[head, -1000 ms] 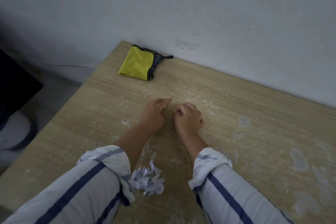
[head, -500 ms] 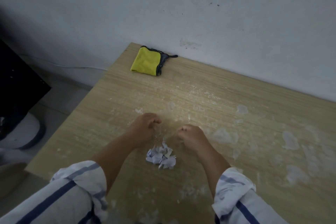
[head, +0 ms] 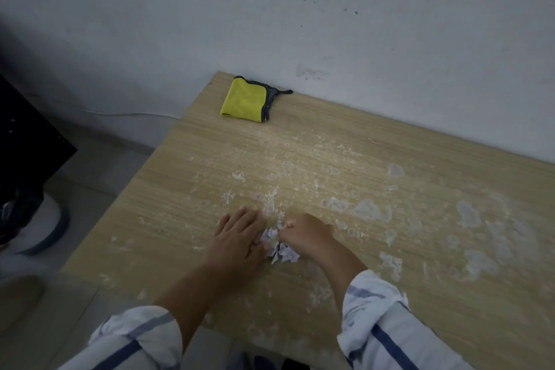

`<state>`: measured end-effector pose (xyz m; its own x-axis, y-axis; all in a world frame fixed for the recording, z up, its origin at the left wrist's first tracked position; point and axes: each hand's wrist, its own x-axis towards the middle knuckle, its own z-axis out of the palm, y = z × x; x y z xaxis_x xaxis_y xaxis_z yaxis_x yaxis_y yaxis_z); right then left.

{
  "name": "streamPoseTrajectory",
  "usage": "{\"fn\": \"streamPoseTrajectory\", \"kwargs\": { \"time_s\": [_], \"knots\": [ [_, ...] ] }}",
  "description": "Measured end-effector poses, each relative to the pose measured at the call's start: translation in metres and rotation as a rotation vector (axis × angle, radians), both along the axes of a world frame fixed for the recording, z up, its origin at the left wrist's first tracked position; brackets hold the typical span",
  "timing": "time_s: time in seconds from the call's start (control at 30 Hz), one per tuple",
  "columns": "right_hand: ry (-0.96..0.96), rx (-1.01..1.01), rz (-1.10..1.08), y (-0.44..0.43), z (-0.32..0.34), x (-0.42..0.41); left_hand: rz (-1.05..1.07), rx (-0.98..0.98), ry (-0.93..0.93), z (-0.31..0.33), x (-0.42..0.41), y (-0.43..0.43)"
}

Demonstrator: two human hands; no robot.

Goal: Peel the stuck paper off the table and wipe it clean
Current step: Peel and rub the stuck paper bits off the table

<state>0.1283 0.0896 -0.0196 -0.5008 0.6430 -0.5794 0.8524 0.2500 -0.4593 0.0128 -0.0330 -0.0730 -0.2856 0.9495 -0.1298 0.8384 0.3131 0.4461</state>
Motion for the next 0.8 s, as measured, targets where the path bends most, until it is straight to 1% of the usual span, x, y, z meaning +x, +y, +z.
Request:
{"fn": "streamPoseTrajectory", "kwargs": {
  "time_s": [0.1,0.23,0.3,0.43,0.63,0.7,0.8],
  "knots": [
    [-0.013,0.032,0.030,-0.005,0.000,0.001,-0.019,-0.018,0.068,-0.003,0.001,0.000],
    [-0.143,0.289,0.162,-0.013,-0.003,-0.002,-0.034,-0.041,0.112,-0.002,0.003,0.001],
    [-0.175,0.336,0.163,-0.016,-0.005,-0.005,-0.034,-0.043,0.117,0.001,0.005,0.001],
    [-0.228,0.358,0.194,-0.017,-0.006,-0.009,-0.064,-0.060,0.139,0.001,0.005,0.001],
    [-0.189,0.390,0.107,-0.017,-0.002,-0.006,-0.081,-0.061,0.163,-0.001,0.004,0.002],
    [-0.155,0.353,0.088,-0.017,-0.002,-0.004,-0.081,-0.077,0.171,-0.002,0.004,0.002],
    [-0.124,0.236,0.046,-0.015,-0.005,-0.002,-0.082,-0.080,0.175,-0.004,0.004,0.002]
  ]
}}
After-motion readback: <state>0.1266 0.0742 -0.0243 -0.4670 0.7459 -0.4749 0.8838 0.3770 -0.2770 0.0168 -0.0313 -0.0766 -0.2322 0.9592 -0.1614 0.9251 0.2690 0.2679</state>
